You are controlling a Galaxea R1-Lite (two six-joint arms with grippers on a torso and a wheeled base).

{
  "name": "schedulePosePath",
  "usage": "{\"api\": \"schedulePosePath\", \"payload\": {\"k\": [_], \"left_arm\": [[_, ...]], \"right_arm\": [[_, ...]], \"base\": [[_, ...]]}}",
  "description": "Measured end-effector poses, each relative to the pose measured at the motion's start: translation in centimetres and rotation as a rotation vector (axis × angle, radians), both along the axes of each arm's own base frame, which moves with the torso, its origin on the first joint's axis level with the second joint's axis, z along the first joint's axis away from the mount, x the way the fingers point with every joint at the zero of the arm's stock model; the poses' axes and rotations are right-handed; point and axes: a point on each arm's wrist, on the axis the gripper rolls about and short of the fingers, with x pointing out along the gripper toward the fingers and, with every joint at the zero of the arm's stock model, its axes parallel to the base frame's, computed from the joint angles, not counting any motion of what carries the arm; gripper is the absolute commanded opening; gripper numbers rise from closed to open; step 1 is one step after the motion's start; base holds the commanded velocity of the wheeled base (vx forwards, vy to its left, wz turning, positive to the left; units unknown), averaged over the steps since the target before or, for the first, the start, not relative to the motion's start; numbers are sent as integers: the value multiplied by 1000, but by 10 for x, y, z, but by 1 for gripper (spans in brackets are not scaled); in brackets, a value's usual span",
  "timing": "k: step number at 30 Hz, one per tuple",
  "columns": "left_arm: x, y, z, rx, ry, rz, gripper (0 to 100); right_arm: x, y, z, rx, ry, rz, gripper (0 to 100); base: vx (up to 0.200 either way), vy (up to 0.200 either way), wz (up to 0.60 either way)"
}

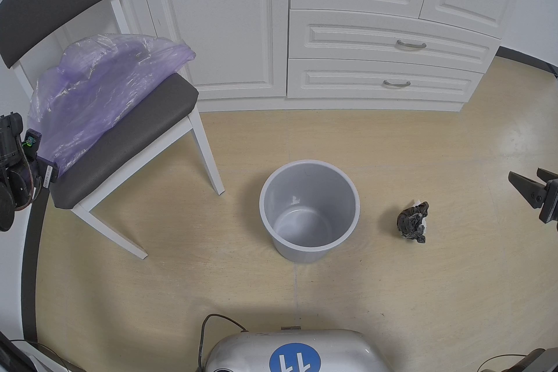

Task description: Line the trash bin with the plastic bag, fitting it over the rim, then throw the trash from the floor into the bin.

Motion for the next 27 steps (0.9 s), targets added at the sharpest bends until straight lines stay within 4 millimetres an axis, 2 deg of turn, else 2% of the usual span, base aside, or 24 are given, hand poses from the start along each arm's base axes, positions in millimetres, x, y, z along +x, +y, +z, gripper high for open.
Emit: {"api": "schedulePosePath", "payload": {"k": [4, 5, 12, 18, 27], "left_arm": [[6, 2, -8, -2, 3, 4, 100], [8, 3, -9, -1, 2, 5, 0], [13, 6, -20, -1, 4, 9, 0], [10, 2, -20, -1, 2, -5, 0], [-12, -26, -10, -5, -32, -88, 0]], "right_arm": [[0, 0, -1, 0, 5, 1, 100], [0, 0, -1, 0, 6, 1, 100], [0, 0, -2, -2, 9, 5, 100], [0, 1, -3, -3, 12, 10, 100], [0, 1, -6, -8, 21, 14, 100]], "base": [[0, 0, 0], [0, 0, 0], [0, 0, 0], [0, 0, 0], [0, 0, 0]]}}
